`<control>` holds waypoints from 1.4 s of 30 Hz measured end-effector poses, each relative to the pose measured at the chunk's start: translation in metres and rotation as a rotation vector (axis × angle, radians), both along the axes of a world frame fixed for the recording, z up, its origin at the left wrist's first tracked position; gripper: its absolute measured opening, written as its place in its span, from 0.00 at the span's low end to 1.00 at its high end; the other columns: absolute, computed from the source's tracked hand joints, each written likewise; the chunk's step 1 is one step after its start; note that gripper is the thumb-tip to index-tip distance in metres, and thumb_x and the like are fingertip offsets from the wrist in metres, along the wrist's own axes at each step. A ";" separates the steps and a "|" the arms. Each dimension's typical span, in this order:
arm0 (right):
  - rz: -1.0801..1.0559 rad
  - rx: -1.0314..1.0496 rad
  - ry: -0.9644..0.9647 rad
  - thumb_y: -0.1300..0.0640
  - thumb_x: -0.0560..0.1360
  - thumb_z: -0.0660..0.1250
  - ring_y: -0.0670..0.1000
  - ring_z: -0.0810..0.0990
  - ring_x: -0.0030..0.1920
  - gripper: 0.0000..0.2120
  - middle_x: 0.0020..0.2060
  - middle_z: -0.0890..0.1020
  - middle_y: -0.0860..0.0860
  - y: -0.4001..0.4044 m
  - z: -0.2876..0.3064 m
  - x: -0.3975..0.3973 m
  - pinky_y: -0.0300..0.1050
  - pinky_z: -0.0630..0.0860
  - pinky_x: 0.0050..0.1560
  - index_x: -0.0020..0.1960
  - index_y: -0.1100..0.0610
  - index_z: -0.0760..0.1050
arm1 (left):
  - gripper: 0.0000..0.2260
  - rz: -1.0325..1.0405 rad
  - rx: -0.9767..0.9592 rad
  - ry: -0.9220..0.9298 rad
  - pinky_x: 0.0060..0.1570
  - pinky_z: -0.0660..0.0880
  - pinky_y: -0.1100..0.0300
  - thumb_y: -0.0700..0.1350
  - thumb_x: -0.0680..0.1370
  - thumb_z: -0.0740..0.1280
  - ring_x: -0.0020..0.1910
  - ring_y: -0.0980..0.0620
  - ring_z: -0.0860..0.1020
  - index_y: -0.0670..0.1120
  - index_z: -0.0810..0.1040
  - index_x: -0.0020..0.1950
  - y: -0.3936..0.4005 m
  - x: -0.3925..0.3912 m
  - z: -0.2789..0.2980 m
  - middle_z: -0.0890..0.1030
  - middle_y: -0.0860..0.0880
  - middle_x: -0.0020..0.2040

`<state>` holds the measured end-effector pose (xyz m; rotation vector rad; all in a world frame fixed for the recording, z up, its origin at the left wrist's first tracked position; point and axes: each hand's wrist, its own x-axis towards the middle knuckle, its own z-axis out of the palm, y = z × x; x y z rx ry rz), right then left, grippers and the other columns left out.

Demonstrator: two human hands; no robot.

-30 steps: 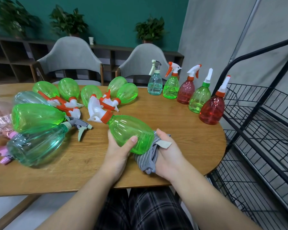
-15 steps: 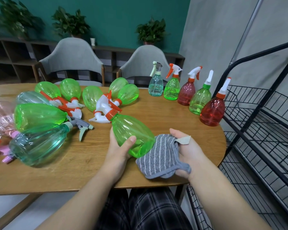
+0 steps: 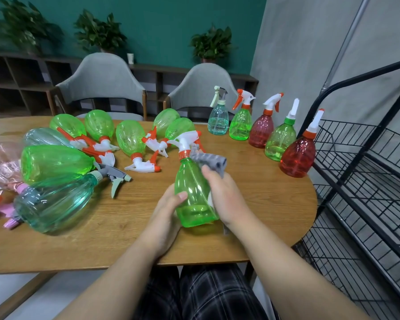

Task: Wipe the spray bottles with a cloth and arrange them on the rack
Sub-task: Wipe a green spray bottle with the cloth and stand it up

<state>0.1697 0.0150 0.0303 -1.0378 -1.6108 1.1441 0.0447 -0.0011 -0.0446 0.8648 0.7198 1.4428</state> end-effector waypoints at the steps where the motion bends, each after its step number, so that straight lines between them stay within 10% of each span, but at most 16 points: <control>1: 0.035 0.058 -0.057 0.46 0.75 0.57 0.59 0.81 0.49 0.22 0.48 0.83 0.62 0.003 -0.002 -0.001 0.54 0.76 0.56 0.53 0.63 0.78 | 0.32 -0.004 -0.006 -0.028 0.52 0.79 0.49 0.52 0.65 0.70 0.54 0.43 0.80 0.41 0.73 0.67 0.000 0.000 0.001 0.80 0.40 0.57; 5: 0.141 0.224 -0.085 0.52 0.74 0.59 0.41 0.66 0.71 0.18 0.65 0.73 0.40 0.004 -0.010 -0.002 0.46 0.61 0.73 0.63 0.43 0.73 | 0.21 0.024 -0.053 -0.111 0.51 0.80 0.51 0.50 0.70 0.65 0.51 0.45 0.82 0.42 0.79 0.59 -0.001 0.000 0.002 0.83 0.40 0.54; 9: 0.178 0.240 0.041 0.49 0.69 0.60 0.48 0.69 0.70 0.23 0.65 0.76 0.50 0.002 -0.025 0.002 0.54 0.61 0.73 0.60 0.56 0.79 | 0.18 0.036 -0.060 -0.052 0.47 0.81 0.55 0.53 0.76 0.59 0.52 0.46 0.83 0.45 0.79 0.58 -0.002 0.004 0.009 0.84 0.42 0.53; 14: 0.300 0.150 0.304 0.55 0.67 0.60 0.53 0.82 0.50 0.17 0.42 0.85 0.55 -0.005 -0.024 0.009 0.46 0.73 0.61 0.47 0.61 0.83 | 0.40 0.037 -0.120 -0.047 0.49 0.81 0.54 0.71 0.68 0.63 0.59 0.44 0.81 0.43 0.73 0.70 -0.002 0.000 0.008 0.82 0.40 0.60; 18: -0.019 -0.257 0.701 0.58 0.70 0.59 0.53 0.78 0.28 0.09 0.23 0.77 0.56 -0.005 -0.006 0.021 0.42 0.79 0.39 0.34 0.60 0.74 | 0.54 0.060 -0.149 -0.133 0.52 0.81 0.45 0.68 0.53 0.80 0.63 0.39 0.78 0.44 0.68 0.72 0.000 -0.003 0.005 0.78 0.39 0.65; 23: -0.429 -0.653 0.953 0.54 0.79 0.53 0.59 0.79 0.45 0.14 0.43 0.81 0.58 0.022 0.011 0.047 0.59 0.75 0.53 0.43 0.59 0.74 | 0.44 -0.017 -0.135 -0.210 0.41 0.81 0.48 0.59 0.55 0.81 0.50 0.43 0.84 0.46 0.73 0.68 -0.001 -0.005 0.007 0.83 0.41 0.57; 28: -0.358 -0.389 0.869 0.51 0.80 0.58 0.55 0.78 0.52 0.14 0.51 0.78 0.57 0.033 0.038 0.036 0.54 0.74 0.60 0.58 0.60 0.73 | 0.28 0.016 -0.106 -0.184 0.39 0.81 0.48 0.54 0.70 0.65 0.47 0.45 0.84 0.47 0.73 0.69 -0.003 -0.004 0.006 0.84 0.44 0.53; 34: -0.329 0.066 0.285 0.34 0.68 0.58 0.49 0.71 0.33 0.23 0.31 0.73 0.49 0.040 0.057 -0.007 0.43 0.65 0.39 0.40 0.55 0.72 | 0.35 0.030 -0.054 -0.024 0.48 0.79 0.47 0.57 0.62 0.74 0.54 0.45 0.82 0.54 0.73 0.69 -0.002 -0.002 0.004 0.82 0.46 0.59; 38: -0.081 0.461 -0.088 0.48 0.78 0.56 0.50 0.71 0.64 0.15 0.61 0.75 0.52 0.040 0.047 -0.026 0.31 0.63 0.64 0.61 0.51 0.71 | 0.36 0.028 0.009 0.138 0.53 0.79 0.47 0.56 0.63 0.71 0.57 0.44 0.81 0.53 0.71 0.71 -0.004 0.000 0.005 0.82 0.45 0.60; 40: -0.013 0.543 -0.599 0.50 0.81 0.54 0.46 0.44 0.76 0.20 0.75 0.56 0.43 0.050 0.039 -0.027 0.49 0.41 0.76 0.72 0.50 0.64 | 0.37 0.008 0.020 0.212 0.54 0.79 0.48 0.58 0.61 0.74 0.58 0.45 0.81 0.54 0.70 0.70 -0.005 0.001 0.004 0.82 0.46 0.60; 42: 0.017 0.577 -1.002 0.47 0.82 0.50 0.50 0.48 0.77 0.20 0.74 0.62 0.46 0.062 0.035 -0.026 0.59 0.39 0.75 0.70 0.48 0.68 | 0.40 -0.002 0.018 0.234 0.58 0.76 0.46 0.59 0.61 0.76 0.61 0.44 0.80 0.53 0.70 0.71 -0.005 0.000 0.003 0.82 0.46 0.61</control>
